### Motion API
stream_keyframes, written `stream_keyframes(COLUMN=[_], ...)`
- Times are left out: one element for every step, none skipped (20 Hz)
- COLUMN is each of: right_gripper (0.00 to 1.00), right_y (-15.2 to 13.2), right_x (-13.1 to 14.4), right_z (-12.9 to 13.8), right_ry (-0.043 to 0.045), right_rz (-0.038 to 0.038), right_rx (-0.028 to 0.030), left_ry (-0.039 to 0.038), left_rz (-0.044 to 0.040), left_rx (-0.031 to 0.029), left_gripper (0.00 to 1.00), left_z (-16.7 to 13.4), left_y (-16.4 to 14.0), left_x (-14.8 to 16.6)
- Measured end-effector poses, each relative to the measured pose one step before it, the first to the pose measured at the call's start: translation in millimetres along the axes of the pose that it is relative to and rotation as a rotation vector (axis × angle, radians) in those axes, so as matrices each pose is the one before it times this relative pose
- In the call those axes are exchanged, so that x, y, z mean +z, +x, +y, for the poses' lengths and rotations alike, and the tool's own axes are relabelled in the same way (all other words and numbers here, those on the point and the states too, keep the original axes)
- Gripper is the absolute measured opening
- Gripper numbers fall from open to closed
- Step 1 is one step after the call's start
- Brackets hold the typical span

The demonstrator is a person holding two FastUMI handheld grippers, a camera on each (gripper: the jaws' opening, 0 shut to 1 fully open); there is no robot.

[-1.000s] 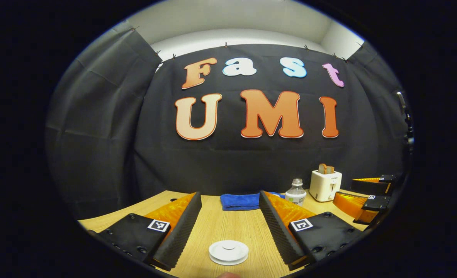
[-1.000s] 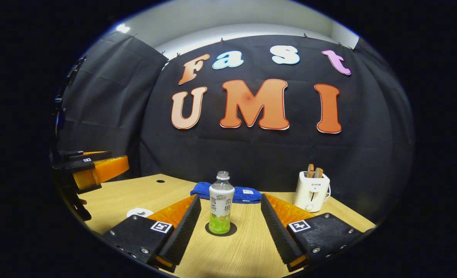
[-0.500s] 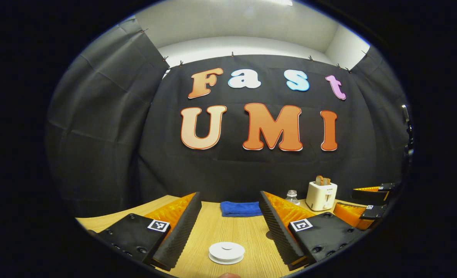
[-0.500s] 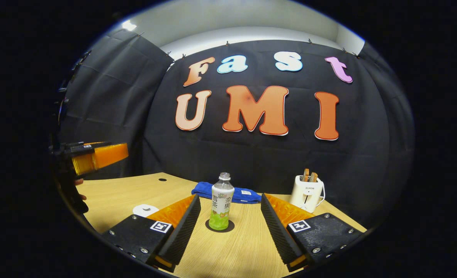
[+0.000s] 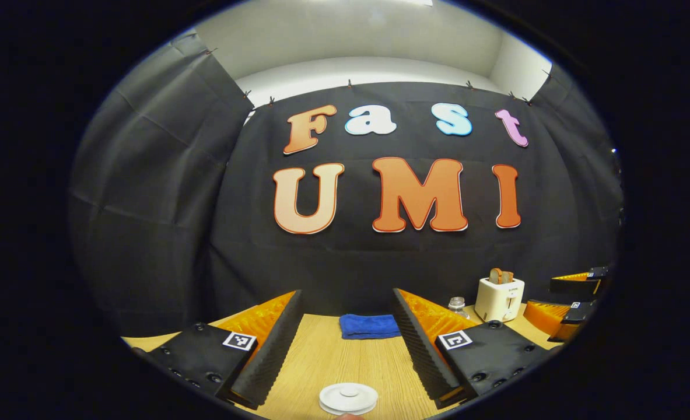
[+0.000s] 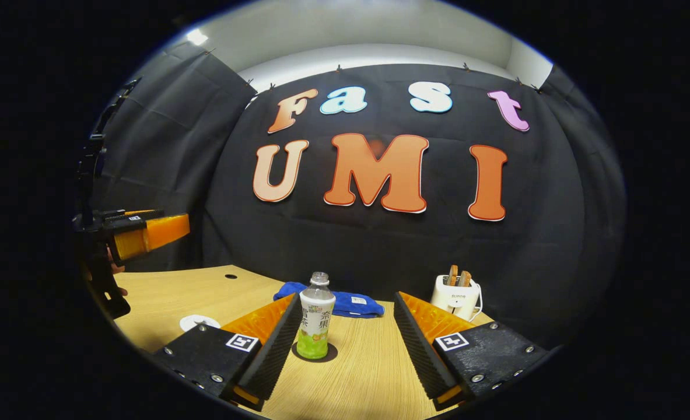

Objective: Open the teacup lid with one hand, grasp the water bottle and pour water into the teacup with the other hand; after pouring, place the water bottle on the coaster and then close the teacup lid.

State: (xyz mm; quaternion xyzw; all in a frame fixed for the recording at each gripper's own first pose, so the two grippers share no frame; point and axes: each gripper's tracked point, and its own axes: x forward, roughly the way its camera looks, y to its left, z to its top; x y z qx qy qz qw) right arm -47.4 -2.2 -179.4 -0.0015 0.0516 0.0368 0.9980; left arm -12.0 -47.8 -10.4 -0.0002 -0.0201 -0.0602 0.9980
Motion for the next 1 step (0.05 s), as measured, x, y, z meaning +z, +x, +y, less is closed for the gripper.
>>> stream_keyframes(right_gripper=[0.94], right_y=[4.70], right_x=[-0.95], right_z=[-0.15], right_ry=[-0.00160], right_rz=[0.00246], right_rx=[-0.00237], left_ry=[-0.00223], left_rz=[0.00134], left_rx=[-0.00309], left_gripper=[0.95], left_z=[-0.05], left_y=[6.74], left_x=[-1.70])
